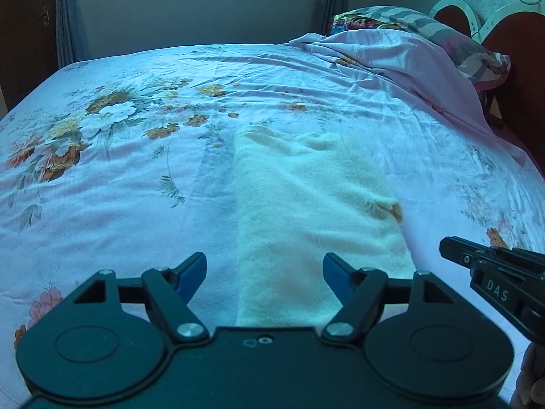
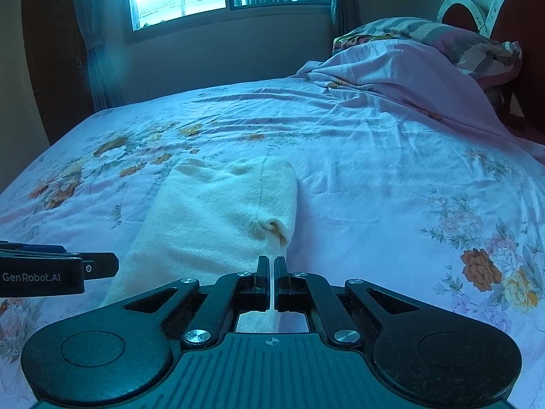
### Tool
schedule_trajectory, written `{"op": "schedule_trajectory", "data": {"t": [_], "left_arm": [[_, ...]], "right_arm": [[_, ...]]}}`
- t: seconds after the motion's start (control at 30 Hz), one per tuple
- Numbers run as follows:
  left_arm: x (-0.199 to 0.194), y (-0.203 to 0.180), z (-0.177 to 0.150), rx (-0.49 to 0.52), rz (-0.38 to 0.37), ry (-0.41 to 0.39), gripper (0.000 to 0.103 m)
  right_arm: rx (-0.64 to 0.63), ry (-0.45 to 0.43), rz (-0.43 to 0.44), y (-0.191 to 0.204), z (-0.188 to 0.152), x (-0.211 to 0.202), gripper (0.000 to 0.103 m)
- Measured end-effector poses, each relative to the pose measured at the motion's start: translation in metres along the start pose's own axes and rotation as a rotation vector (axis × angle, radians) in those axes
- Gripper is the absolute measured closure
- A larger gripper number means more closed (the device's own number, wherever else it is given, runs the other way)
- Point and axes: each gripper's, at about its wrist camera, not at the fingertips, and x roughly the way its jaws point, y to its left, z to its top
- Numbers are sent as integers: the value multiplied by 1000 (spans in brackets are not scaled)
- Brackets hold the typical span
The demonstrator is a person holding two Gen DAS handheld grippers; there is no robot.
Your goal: Fold small clothes
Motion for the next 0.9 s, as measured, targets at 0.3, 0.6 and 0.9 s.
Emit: {"op": "schedule_trajectory", "data": {"t": [0.3,0.6,0.9], "left_arm": [[36,14,14,-17,0,29,25],[97,39,30,-136,-95,130,25],[131,40,30,-236,-243,211,61]], "right_arm": [[58,20,29,-10,9,37,1],[203,129,93,-36,34,108,7],[262,214,205,-33,33,147,76]]}}
